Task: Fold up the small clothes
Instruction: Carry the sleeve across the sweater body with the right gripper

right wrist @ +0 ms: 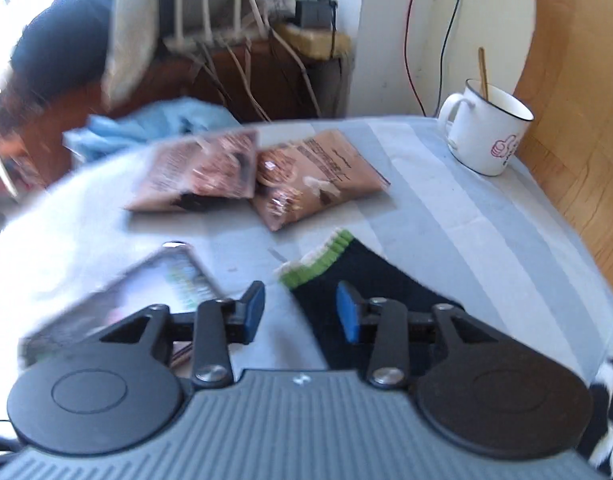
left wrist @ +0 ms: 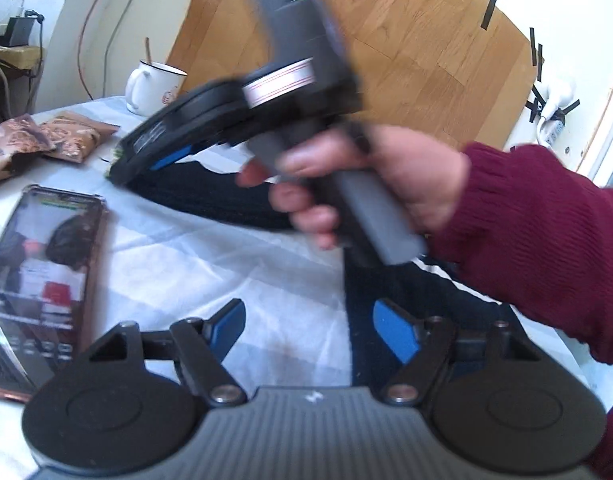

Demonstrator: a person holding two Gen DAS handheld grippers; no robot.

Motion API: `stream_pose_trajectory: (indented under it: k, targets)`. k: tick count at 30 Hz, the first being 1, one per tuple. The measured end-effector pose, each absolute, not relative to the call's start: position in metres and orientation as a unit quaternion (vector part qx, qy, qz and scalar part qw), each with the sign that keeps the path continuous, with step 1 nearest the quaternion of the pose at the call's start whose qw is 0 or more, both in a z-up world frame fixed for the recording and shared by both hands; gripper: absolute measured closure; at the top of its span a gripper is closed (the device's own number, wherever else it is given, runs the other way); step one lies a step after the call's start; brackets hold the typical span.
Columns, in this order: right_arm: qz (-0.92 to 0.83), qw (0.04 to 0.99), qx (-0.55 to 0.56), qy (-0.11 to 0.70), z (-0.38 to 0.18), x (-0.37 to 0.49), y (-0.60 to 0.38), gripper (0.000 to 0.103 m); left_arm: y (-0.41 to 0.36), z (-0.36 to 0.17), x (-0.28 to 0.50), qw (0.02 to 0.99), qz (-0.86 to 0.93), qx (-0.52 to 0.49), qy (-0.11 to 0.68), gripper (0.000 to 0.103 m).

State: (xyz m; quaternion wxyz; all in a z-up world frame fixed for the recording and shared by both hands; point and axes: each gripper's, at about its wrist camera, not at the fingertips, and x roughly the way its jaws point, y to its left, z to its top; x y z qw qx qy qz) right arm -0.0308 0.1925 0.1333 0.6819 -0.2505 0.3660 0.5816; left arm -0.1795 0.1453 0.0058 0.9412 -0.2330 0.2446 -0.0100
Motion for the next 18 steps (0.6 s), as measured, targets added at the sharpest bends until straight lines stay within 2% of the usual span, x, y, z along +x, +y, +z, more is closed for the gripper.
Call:
stream_pose_trajectory:
  k: [1,2,3,6,10,14,18]
  targets:
    - [0.571,0.686,-0.257,0.370,0.125,-0.028,0.199,0.061,0.149,0.006,-0.181,0.941,-0.006,-0.234,0.244,0.030]
    - [0.571,0.694,-0.244,0.365,0.125,-0.023,0.198,0.087,0.153,0.007,-0.182,0.941,-0.002,-0.236,0.244,0.030]
    - [0.561,0.701,-0.242,0.368,0.128,-0.018,0.198,0.091,0.156,0.008,-0.183,0.940,0.000,-0.237,0.243,0.032]
    - [0.549,0.730,-0.161,0.373,0.161,0.013,0.178,0.091,0.160,0.010,-0.180,0.943,0.003,-0.235,0.237,0.035]
    - [0.515,0.782,-0.037,0.350,0.226,0.070,0.115,0.091,0.162,0.020,-0.156,0.944,0.001,-0.228,0.238,0.045]
    - [0.445,0.844,0.066,0.291,0.278,0.129,0.003,0.091,0.155,0.037,-0.129,0.952,0.004,-0.209,0.225,0.045]
    - [0.326,0.897,0.152,0.259,0.281,0.165,-0.146,0.091,0.150,0.050,-0.103,0.957,0.002,-0.200,0.212,0.045]
